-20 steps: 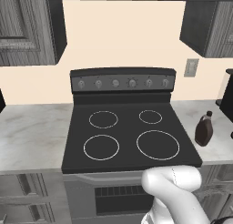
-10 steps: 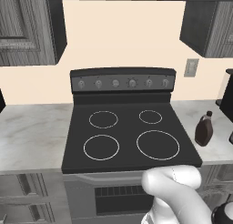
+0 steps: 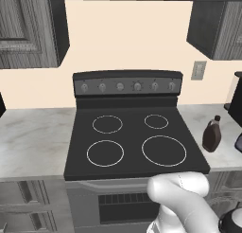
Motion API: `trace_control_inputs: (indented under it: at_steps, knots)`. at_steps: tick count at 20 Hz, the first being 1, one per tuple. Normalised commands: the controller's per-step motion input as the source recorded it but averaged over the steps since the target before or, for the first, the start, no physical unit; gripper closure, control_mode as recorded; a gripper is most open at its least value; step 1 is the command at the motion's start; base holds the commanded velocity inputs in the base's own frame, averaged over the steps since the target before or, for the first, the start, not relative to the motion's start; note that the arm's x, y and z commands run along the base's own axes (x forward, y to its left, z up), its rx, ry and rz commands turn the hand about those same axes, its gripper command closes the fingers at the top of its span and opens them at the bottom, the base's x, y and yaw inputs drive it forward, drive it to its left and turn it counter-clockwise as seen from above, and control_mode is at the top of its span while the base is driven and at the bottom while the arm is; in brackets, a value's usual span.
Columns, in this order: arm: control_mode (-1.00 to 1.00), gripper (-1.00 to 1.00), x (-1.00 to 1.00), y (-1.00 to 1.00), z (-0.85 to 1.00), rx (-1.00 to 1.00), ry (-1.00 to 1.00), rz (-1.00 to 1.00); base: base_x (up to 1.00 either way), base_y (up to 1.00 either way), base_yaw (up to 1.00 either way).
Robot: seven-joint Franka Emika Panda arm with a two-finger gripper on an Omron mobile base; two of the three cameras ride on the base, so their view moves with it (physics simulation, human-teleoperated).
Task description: Take 2 condiments from the cabinet and move them on the counter near the stove.Make sure the condiments are lined up with each other, next to each other.
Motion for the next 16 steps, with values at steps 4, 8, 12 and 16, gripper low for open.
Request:
trace_control_inputs:
  at_steps: [4, 8, 12, 16]
  knots:
    - [-1.00, 1.00, 0.13, 0.05, 0.00, 0.00, 0.09, 0.00, 0.00, 0.00, 0.00]
    - [-1.00, 1.00, 0.16, 0.10, 0.00, 0.00, 0.07, 0.00, 0.00, 0.00, 0.00]
    - [-1.00, 1.00, 0.17, 0.04, -0.03, 0.00, 0.01, 0.00, 0.00, 0.00, 0.00]
    - [-1.00, 1.00, 0.14, 0.11, -0.09, 0.00, 0.00, 0.00, 0.00, 0.00, 0.00]
